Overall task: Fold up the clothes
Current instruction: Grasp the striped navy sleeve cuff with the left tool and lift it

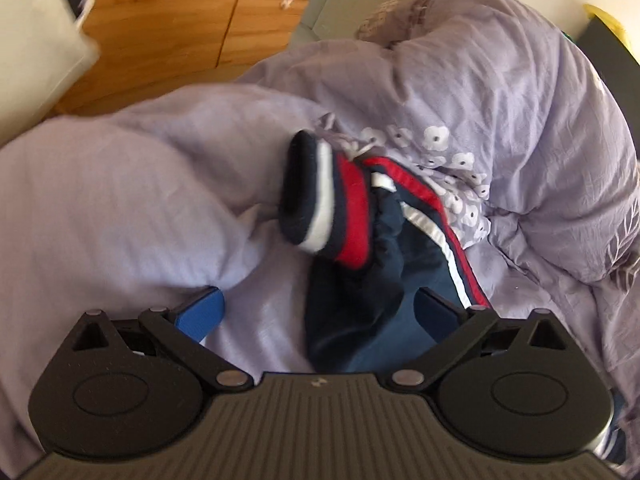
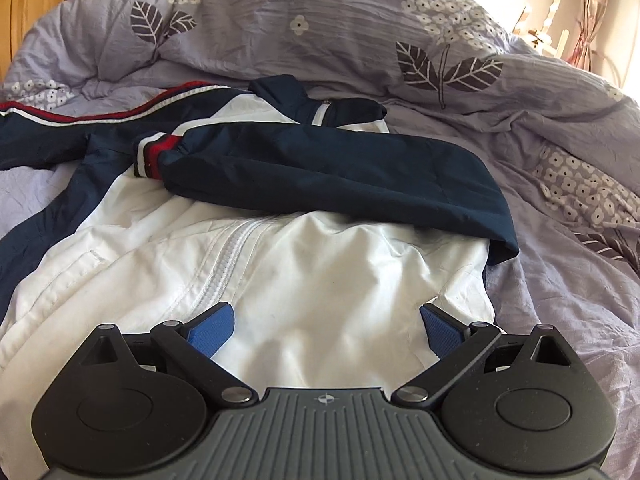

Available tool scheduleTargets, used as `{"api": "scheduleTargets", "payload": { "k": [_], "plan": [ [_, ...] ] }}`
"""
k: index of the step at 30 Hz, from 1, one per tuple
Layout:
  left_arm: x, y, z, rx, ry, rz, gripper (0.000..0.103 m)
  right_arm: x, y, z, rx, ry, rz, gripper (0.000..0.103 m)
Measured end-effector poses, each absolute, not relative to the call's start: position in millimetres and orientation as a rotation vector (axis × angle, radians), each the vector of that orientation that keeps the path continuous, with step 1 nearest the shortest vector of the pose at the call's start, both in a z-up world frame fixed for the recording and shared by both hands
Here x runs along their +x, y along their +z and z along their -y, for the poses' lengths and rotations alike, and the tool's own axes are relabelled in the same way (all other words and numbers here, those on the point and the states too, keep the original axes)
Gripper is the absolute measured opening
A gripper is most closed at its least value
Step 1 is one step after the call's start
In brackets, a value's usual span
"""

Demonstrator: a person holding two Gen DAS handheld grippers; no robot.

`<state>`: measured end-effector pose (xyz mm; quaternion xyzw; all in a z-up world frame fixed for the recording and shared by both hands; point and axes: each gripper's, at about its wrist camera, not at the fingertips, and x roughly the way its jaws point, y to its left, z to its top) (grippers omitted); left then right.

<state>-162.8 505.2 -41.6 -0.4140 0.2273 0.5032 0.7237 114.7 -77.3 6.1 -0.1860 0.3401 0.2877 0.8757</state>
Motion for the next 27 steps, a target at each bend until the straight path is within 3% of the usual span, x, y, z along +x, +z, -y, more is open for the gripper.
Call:
{"api": "scheduleTargets", "payload": {
  "k": [11,12,14,17,19,27],
  "plan": [
    [-136.2,-44.3,-521.2,-0.915,1.023,-0.519,0.099,115.3,0.9,77.5,-0.385,0.592,-0.738,0.101],
    [-134.8,-44.5,-522.5,-0.909,1.044,-0.540,0.094,115.3,0.8,77.5,-0.386,0.593,-0.738,0.101],
    [-132.0,-44.7,-524.9,-0.897,1.087,-0.582,0.054,114.9,1.0,77.4,-0.387,0.594,-0.736,0.101],
    [-134.2,-40.0,-519.6,-0.869,1.113,-0.575,0.020,113.5,2.9,77.3,-0.381,0.600,-0.725,0.097],
    [-136.5,-34.2,-513.5,-0.859,1.114,-0.541,0.013,112.4,3.9,77.2,-0.381,0.600,-0.717,0.095],
    [-71.3,22.2,-450.7,-0.643,0.931,-0.463,0.011,111.1,6.0,81.6,-0.346,0.607,-0.712,0.095]
  ]
}}
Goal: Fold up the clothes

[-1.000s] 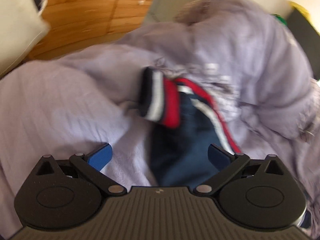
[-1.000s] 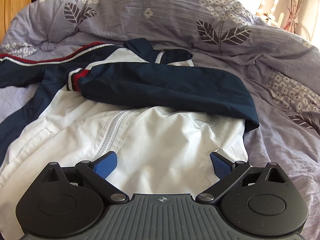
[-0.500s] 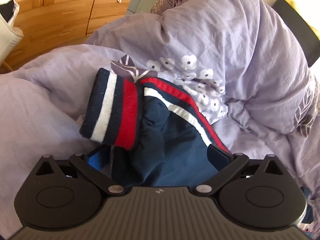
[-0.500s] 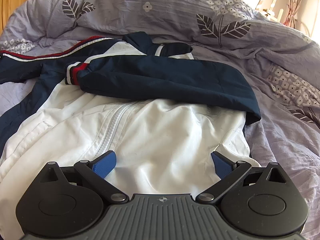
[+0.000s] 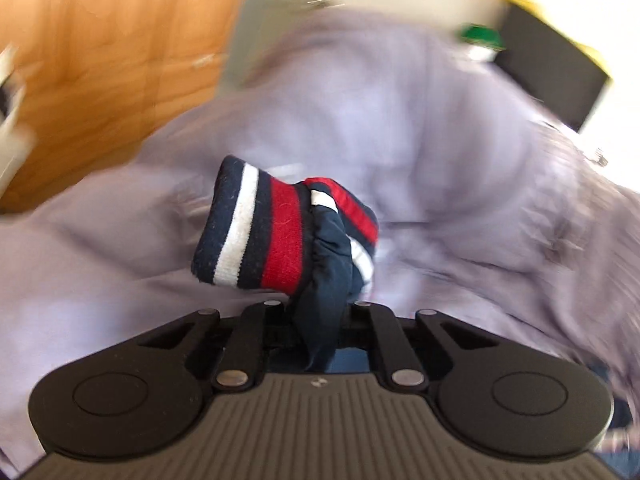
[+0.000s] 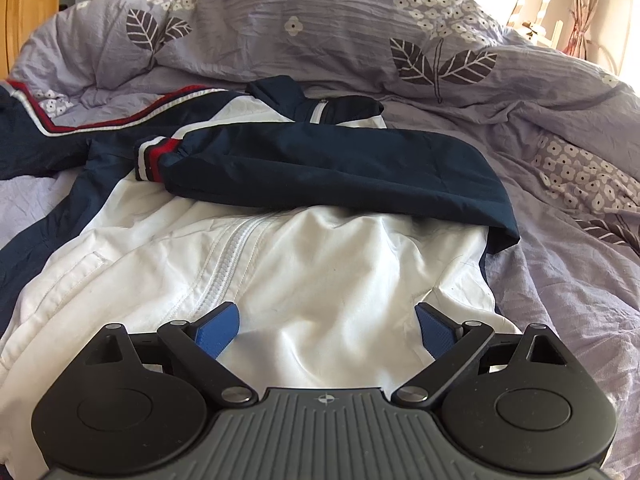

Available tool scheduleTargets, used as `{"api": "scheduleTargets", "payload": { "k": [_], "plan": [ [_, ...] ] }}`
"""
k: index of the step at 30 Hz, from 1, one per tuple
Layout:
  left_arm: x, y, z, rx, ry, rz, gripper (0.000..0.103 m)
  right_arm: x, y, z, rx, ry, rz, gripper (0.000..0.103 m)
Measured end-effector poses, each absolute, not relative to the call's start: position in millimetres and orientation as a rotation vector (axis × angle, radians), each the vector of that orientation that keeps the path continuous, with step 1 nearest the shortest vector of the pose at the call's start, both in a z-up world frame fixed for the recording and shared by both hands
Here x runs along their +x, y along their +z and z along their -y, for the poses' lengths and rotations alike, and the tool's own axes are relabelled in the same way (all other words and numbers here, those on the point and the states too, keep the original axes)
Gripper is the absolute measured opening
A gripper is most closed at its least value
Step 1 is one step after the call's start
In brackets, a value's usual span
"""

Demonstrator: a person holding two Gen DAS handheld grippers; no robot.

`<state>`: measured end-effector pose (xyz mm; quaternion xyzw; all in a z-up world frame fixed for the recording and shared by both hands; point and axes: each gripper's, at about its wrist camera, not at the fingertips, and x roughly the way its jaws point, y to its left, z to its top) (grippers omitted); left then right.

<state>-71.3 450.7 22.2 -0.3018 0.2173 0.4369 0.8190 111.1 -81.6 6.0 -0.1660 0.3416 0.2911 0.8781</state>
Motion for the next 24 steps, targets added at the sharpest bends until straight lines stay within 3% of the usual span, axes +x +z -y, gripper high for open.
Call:
{"api": "scheduleTargets", "payload": {
  "k": [6,15,18,20,24],
  "plan": [
    [65.5,45.1,-340.3,-0.476,0.544,-0.560,0.012,108.2,6.5,89.0,-0.306,0.624,-0.707,0.095],
    [204.3,-10.1,-190.0,-0.374,0.291,-0.769,0.016,108.2,1.2,101.8,-0.233,0.635,-0.735,0.096],
    [212.3,-12.5,-163.6,-0.388,0.196,-0.787,0.041,109.4,1.3,107.3,-0.199,0.640,-0.728,0.096],
    [206.3,-8.2,-156.7,-0.401,0.117,-0.780,0.063,111.6,2.4,114.1,-0.156,0.637,-0.721,0.096],
    [178.7,11.7,-168.4,-0.398,0.087,-0.740,0.068,122.3,10.6,127.3,-0.053,0.604,-0.700,0.088]
  ]
}}
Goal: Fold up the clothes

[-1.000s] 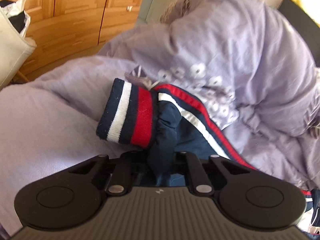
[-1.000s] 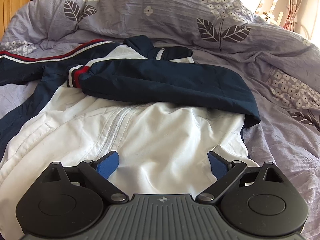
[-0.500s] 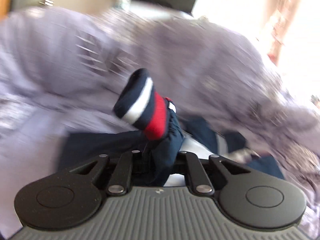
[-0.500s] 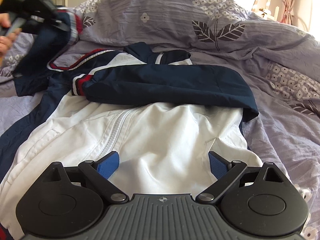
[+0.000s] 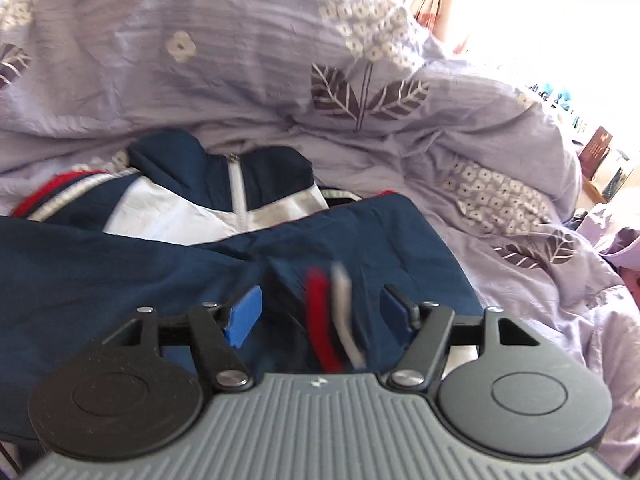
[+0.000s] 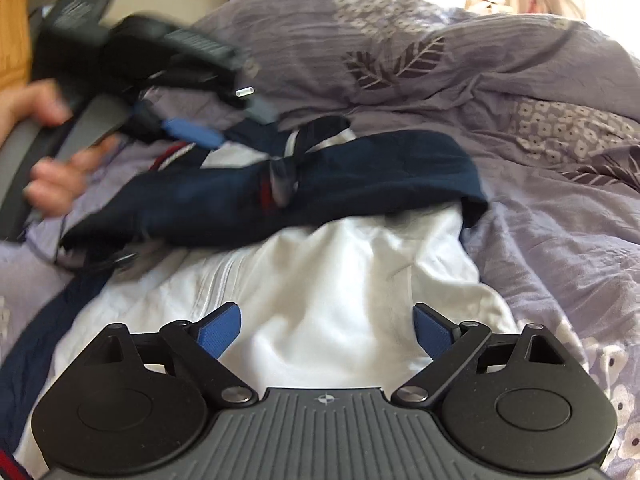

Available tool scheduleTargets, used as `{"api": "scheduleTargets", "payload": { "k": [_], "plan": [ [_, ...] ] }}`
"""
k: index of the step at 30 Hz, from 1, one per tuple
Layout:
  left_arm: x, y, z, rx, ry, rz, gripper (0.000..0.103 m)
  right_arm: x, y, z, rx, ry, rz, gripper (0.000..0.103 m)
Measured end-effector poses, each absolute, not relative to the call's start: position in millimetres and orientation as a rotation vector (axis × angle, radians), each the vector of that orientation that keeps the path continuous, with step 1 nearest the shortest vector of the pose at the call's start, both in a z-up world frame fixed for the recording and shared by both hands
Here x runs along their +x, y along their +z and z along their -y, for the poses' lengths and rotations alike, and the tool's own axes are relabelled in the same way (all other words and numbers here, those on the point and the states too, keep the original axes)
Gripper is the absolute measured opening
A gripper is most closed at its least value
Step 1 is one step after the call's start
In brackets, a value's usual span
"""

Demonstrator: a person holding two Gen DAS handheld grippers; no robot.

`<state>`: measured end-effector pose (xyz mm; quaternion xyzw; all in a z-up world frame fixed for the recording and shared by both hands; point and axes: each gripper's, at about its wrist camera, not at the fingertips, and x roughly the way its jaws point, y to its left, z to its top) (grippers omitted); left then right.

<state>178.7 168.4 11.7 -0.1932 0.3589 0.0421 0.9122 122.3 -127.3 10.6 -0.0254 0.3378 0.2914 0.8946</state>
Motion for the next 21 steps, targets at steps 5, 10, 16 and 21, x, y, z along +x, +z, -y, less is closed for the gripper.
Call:
{"api": "scheduleTargets", "payload": {
  "k": [5,10,16,21],
  "plan": [
    [119.1,47.7,-199.7,-0.315,0.224,-0.608,0.089,143.5,38.9,124.3,0.019,0.604,-0.637,0.079],
    [77.5,34.1,-236.5,-0.257,0.427,-0.627,0.088,190.8,45.0,89.9,0.015,0.662,-0.700,0.079],
    [55.4,-3.0,-260.8,-0.341,0.519,-0.707,0.088,246.5,16.6,32.4,-0.032,0.636,-0.895,0.077],
    [58.8,-17.7,-263.9,-0.324,0.505,-0.743,0.088,266.6,15.9,18.2,-0.074,0.602,-1.017,0.015]
  ]
}}
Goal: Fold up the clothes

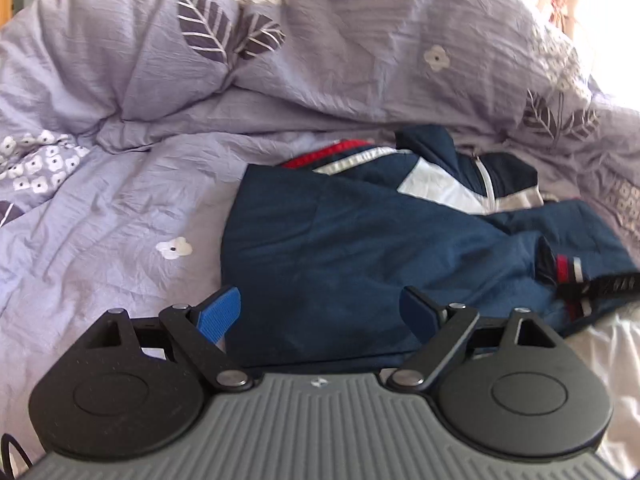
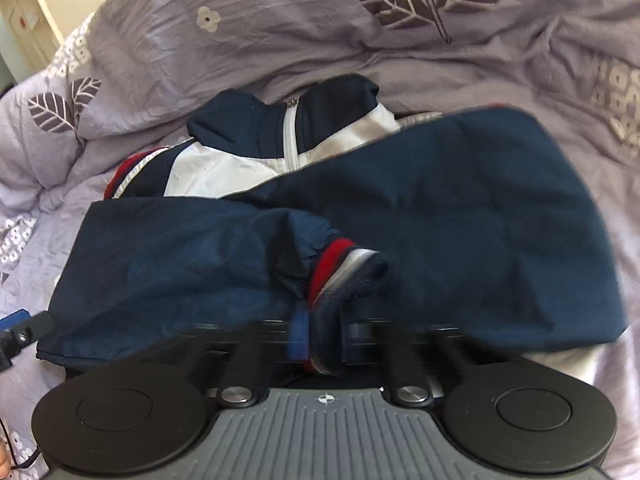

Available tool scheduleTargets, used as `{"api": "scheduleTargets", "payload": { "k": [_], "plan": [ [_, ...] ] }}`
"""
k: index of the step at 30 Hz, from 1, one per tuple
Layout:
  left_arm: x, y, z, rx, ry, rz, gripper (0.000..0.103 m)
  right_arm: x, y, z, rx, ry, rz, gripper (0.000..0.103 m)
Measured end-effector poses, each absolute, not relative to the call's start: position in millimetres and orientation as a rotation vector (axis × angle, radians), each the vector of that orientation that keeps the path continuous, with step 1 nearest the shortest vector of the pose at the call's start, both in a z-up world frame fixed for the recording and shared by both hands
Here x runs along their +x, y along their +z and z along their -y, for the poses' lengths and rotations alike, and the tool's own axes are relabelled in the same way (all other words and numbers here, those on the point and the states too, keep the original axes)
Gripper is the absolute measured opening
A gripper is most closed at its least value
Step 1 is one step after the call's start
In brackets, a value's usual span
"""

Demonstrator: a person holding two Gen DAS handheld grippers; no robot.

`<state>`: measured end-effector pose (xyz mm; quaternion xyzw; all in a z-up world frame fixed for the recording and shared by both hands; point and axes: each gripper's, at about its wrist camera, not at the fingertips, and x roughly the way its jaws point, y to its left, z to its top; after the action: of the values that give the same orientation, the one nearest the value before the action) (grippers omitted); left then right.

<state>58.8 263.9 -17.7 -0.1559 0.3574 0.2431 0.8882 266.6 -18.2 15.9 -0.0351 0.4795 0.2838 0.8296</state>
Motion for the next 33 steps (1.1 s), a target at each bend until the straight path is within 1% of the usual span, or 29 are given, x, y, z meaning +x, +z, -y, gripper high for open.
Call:
{"api": "scheduleTargets", "payload": {
  "k": [6,9,11,12,13,15,17,18,19,20,22,24,26,28,29,31,33],
  "plan": [
    [86.6,-21.0,-264.0,-0.281,0.486,-0.737,0.089,284.7,49.6,40.3,-0.250,0.560,-0.839,0.015],
    [100.1,-31.0,-262.4,-0.268,0.493,-0.761,0.089,303.2,50.0,54.0,-0.301,0.509,-0.794,0.015],
    [105.5,-41.1,-261.6,-0.260,0.502,-0.790,0.089,312.7,38.6,60.8,-0.349,0.480,-0.794,0.018],
    [107.3,-46.1,-261.4,-0.253,0.509,-0.803,0.090,317.2,30.6,63.7,-0.370,0.466,-0.807,0.022],
    [108.2,-50.2,-261.5,-0.246,0.515,-0.812,0.090,321.1,20.0,65.1,-0.392,0.456,-0.838,0.029],
    [107.4,-56.1,-262.5,-0.229,0.531,-0.817,0.092,328.5,-0.3,67.8,-0.433,0.437,-0.896,0.037],
    [104.6,-57.5,-262.8,-0.180,0.589,-0.819,0.092,326.8,-0.4,71.5,-0.430,0.430,-0.876,0.046],
    [102.3,-55.8,-262.8,-0.158,0.618,-0.818,0.092,325.0,2.6,74.2,-0.422,0.419,-0.854,0.059],
    [99.0,-51.5,-262.8,-0.144,0.643,-0.813,0.090,323.1,5.7,76.9,-0.414,0.408,-0.832,0.065],
    [94.2,-46.1,-262.0,-0.141,0.647,-0.792,0.089,321.1,8.9,79.9,-0.404,0.395,-0.811,0.069],
    [81.4,-32.2,-258.3,-0.160,0.605,-0.716,0.090,311.9,18.4,86.2,-0.366,0.340,-0.761,0.068],
    [69.9,-21.8,-252.4,-0.208,0.519,-0.651,0.091,297.3,24.8,80.9,-0.362,0.346,-0.671,0.068],
    [63.8,-21.0,-247.4,-0.270,0.390,-0.632,0.094,280.8,24.0,69.0,-0.381,0.441,-0.622,0.068],
    [67.6,-32.8,-238.5,-0.240,0.367,-0.679,0.096,266.5,18.1,53.9,-0.403,0.564,-0.611,0.066],
    [71.8,-40.8,-233.5,-0.196,0.402,-0.715,0.096,270.8,7.0,48.2,-0.398,0.542,-0.650,0.066],
    [79.9,-58.7,-231.4,-0.100,0.529,-0.793,0.095,279.5,-15.0,37.0,-0.388,0.496,-0.727,0.058],
    [80.2,-71.5,-238.6,-0.069,0.611,-0.836,0.097,288.0,-36.3,26.2,-0.383,0.447,-0.795,0.058]
  ]
}}
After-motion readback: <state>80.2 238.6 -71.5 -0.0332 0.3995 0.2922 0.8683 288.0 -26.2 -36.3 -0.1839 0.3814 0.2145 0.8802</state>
